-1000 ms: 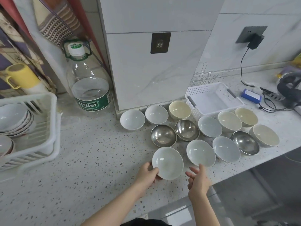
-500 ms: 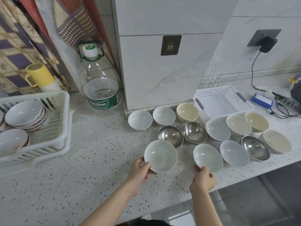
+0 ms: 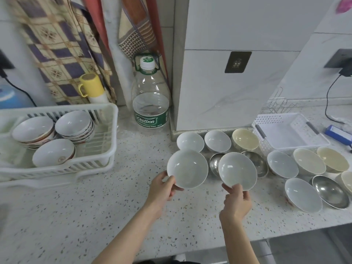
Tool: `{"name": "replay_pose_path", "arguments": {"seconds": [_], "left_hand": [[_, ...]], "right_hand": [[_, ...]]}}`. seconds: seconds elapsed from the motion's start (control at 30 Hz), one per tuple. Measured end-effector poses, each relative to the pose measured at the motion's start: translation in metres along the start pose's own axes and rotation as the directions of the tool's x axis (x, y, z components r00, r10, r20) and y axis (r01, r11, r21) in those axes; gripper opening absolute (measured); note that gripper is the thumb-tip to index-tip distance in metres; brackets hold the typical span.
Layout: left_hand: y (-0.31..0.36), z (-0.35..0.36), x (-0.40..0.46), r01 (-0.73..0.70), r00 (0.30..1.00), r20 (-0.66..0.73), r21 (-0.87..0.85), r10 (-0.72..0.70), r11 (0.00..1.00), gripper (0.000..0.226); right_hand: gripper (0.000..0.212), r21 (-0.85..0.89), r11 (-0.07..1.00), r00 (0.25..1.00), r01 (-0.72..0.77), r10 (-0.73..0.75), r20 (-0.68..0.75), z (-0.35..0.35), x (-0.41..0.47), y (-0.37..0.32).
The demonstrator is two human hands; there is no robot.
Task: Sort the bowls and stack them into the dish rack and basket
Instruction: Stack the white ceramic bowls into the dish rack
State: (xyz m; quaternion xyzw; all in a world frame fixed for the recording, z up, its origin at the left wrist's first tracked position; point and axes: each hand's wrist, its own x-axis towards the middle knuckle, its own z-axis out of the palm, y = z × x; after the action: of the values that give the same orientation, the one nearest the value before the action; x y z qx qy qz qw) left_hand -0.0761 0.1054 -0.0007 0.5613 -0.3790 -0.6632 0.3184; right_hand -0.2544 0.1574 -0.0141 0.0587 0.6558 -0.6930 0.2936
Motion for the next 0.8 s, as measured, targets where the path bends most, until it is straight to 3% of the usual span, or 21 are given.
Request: {"name": "replay_pose_path", "arguments": {"seconds": [0.37, 0.67, 0.8], "left_hand": [[0.060, -0.149, -0.013, -0.224, 0.938, -0.309, -0.184, 0.160, 0.957, 0.027], [0.087, -0.293, -0.031, -0.348, 0.811, -0.542, -0.145, 0.220, 0.926, 0.026], [0.088, -0.343, -0.040, -0.402, 0.774, -0.591, -0.179, 0.229, 0.898, 0.021]], "right_hand": [[0.013, -0.176, 0.972, 0.932, 0.156, -0.086, 0.353, 0.086, -0.097, 0.028], [0.045, -0.241, 0.896, 0.727, 0.373, -0.122, 0.675, 0.169, -0.187, 0.058], [0.042, -0.265, 0.864, 0.642, 0.428, -0.084, 0.762, 0.199, -0.220, 0.075]]}}
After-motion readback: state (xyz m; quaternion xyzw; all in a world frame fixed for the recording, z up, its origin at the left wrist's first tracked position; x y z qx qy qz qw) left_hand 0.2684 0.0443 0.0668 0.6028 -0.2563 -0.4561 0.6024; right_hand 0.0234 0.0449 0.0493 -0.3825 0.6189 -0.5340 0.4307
